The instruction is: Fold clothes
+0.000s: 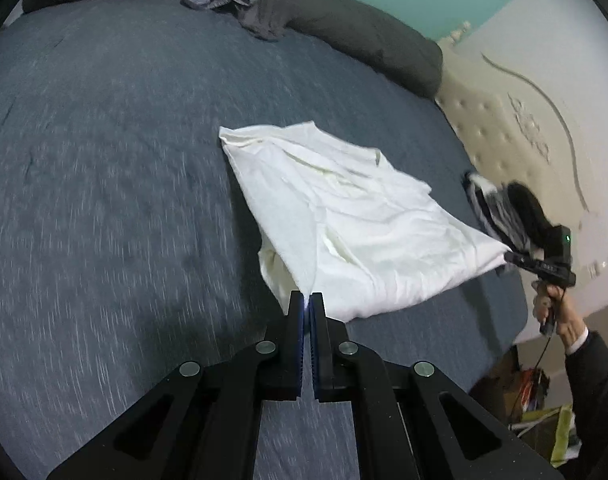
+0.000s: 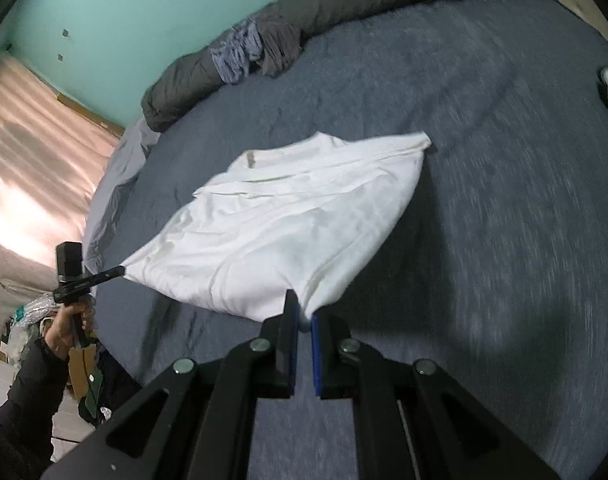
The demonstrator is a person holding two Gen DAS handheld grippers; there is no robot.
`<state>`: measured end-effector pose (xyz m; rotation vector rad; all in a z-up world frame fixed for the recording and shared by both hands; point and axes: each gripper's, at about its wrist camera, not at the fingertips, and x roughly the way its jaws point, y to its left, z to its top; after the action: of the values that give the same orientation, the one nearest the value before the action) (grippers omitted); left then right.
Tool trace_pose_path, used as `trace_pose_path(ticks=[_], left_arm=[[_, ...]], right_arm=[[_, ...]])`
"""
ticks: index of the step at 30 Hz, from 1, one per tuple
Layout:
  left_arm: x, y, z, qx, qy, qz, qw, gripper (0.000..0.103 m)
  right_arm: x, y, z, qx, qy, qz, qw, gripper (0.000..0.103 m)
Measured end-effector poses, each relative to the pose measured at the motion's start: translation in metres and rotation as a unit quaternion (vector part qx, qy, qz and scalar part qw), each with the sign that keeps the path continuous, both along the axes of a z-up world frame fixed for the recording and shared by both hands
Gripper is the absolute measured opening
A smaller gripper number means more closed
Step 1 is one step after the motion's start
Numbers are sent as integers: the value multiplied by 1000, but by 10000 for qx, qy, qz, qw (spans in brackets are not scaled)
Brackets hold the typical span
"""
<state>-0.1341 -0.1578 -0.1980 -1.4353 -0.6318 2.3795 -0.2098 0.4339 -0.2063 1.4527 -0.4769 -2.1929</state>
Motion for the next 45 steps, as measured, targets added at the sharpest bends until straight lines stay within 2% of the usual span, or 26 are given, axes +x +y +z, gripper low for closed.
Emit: trace_pose_path(ticks=[6,13,18,20,22,23,24,27,33,34,36,37,38,39,45], left_arm=[[24,15,-39,59,-348,-12,9994,2],[26,15,-84,116,-607,205,9979,2],[26,10,-94,103,-577,227,9980,3],[25,10,-94,104,-558,187,9982,5],[24,9,-94,105,-538,149,9984,13],[23,10,-93,94,-514,137,9985,22],[22,10,-93,88,-495,125,9987,28],[19,10,-96,91,-553,102,9984,30],[18,16,-109,98,-737,62,9972,31],[18,17,-112,111,-770,62,9969,30],[17,20,-117,24,-826,47,9966,27],[17,21,-118,-11,-839,28,9965,21],[17,21,-118,-27,-839,32,9965,6],[17,22,-118,-47,-836,40,9965,4],[17,12,-103,-296,-647,199,9973,3]], right_arm=[[27,9,-48,-40,-428,-260,9987,5],[25,13,-93,67,-706,-559,9959,5],[23,16,-101,66,-694,-594,9958,9],[24,15,-102,121,-649,-548,9963,19],[25,15,-102,143,-625,-511,9966,32],[25,15,-103,155,-621,-495,9967,34],[26,15,-104,170,-647,-483,9966,36],[26,16,-107,216,-724,-446,9961,38],[28,9,-115,266,-810,-276,9960,41],[29,6,-115,317,-782,-198,9962,41],[29,-2,-115,559,-705,-50,9959,31],[29,-4,-115,612,-696,-34,9957,22],[29,-5,-116,630,-696,-40,9956,12],[28,-6,-115,668,-686,-44,9954,8],[28,-4,-89,1090,-242,-122,9937,5]])
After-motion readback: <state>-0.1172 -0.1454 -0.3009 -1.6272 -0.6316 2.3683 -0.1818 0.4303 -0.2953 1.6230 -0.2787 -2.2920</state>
